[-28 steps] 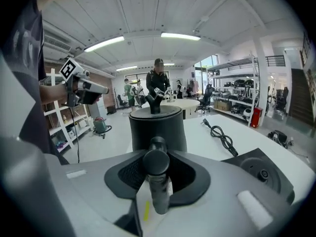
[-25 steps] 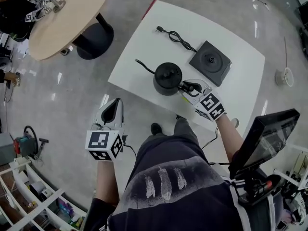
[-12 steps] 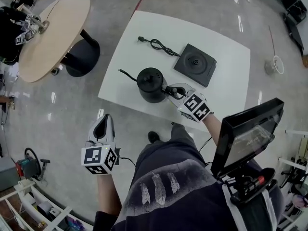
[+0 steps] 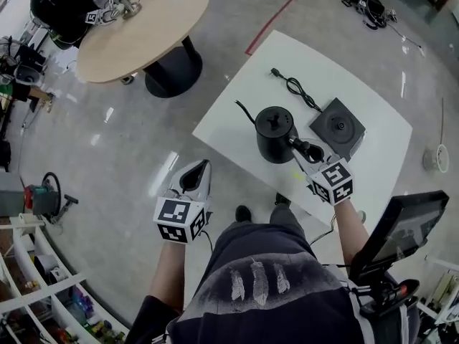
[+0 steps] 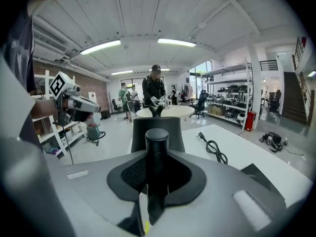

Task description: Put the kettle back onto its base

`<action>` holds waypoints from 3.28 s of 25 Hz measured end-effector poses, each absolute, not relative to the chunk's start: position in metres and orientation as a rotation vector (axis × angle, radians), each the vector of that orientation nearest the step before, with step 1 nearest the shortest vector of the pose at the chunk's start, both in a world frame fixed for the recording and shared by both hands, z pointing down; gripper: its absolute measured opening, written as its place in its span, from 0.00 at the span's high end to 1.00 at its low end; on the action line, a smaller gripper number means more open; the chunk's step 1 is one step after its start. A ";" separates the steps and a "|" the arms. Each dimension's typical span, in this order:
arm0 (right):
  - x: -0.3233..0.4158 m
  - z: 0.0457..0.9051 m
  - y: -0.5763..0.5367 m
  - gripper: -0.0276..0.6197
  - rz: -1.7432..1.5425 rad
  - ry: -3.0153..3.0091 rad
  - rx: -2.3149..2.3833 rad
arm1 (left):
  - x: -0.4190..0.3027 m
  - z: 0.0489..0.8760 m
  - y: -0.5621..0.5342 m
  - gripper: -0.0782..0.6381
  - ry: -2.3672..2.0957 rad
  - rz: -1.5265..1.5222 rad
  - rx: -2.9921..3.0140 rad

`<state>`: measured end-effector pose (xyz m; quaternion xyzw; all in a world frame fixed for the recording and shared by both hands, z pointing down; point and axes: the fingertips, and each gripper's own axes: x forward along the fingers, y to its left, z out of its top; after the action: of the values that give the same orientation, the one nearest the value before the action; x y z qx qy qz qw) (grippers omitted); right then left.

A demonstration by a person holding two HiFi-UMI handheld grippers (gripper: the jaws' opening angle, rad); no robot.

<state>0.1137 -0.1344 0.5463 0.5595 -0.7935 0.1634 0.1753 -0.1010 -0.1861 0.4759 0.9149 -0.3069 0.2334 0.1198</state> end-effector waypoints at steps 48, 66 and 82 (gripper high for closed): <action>0.346 0.514 -0.092 0.87 0.517 -2.076 2.197 | 0.057 0.489 -0.177 0.89 -0.632 0.800 2.688; 0.339 0.549 -0.077 0.87 0.426 -2.151 2.181 | 0.083 0.507 -0.173 0.89 -0.577 0.856 2.688; 0.329 0.571 -0.062 0.87 0.278 -2.179 2.130 | 0.087 0.518 -0.155 0.89 -0.498 0.887 2.643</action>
<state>0.3291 -0.0616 0.5709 0.6956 -0.7115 0.0906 0.0407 0.0872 -0.1551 0.5185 0.9221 -0.1736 0.3095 0.1541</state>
